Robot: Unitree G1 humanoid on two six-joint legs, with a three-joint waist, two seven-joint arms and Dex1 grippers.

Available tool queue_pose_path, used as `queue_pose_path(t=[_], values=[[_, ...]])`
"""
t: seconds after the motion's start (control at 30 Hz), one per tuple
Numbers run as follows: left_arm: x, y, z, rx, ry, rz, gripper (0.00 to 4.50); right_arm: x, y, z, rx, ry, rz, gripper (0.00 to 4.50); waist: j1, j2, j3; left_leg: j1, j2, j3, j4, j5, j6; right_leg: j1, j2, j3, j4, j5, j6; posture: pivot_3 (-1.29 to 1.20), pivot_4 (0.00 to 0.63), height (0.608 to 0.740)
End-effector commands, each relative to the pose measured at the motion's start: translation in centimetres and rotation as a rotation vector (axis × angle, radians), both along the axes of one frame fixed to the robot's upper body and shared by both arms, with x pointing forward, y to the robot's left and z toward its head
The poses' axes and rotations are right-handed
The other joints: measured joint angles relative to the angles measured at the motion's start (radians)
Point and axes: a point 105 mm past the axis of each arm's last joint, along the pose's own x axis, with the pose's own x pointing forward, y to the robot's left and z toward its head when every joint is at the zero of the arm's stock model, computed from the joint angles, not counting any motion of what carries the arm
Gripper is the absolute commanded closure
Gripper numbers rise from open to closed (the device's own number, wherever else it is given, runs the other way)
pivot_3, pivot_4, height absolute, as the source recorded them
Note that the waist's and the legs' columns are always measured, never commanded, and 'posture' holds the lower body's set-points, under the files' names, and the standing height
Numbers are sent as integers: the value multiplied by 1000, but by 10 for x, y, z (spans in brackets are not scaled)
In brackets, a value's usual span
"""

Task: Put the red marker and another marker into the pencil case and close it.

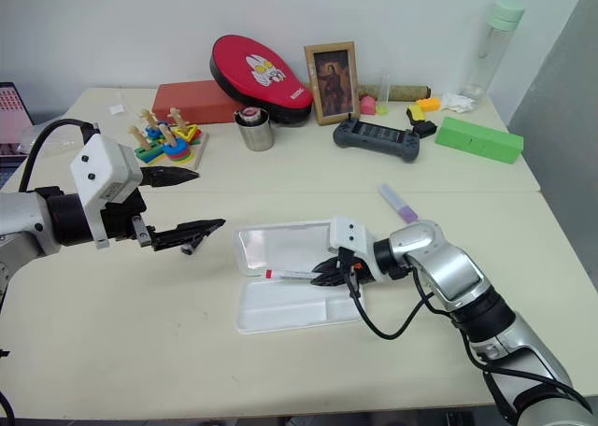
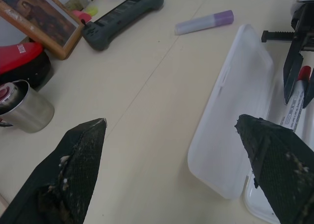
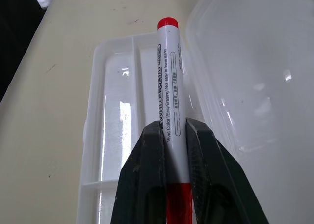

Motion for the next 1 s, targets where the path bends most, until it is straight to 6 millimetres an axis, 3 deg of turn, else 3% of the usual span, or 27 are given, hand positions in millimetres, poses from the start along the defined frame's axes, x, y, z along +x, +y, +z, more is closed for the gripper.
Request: queue_pose_path(t=[0.03,0.2,0.23,0.47,0.67,1.0], values=[[-2,-1,7,10,-43,-2,0,0,0,3,1,-39,21,4236,0,0,0,0,0,0,0,0,0,0,0,0,0,0,0,0,150,740],[-3,-2,7,6,-43,-2,0,0,0,-1,-9,-50,34,4236,0,0,0,0,0,0,0,0,0,0,0,0,0,0,0,0,150,740],[-3,-2,7,5,-43,-4,0,0,0,0,-9,-52,35,3521,0,0,0,0,0,0,0,0,0,0,0,0,0,0,0,0,150,740],[-2,-4,7,0,-43,-7,0,2,1,16,42,-72,16,2033,0,0,0,0,0,0,0,0,0,0,0,0,0,0,0,0,150,740],[-2,-4,7,-7,-43,-10,0,-5,-5,44,117,-60,14,2033,0,0,0,0,0,0,0,0,0,0,0,0,0,0,0,0,150,740],[-14,-10,17,-68,-20,-65,0,-16,-49,110,286,-20,-14,2033,2,0,0,0,0,0,0,0,0,0,0,0,0,0,0,0,150,740]])
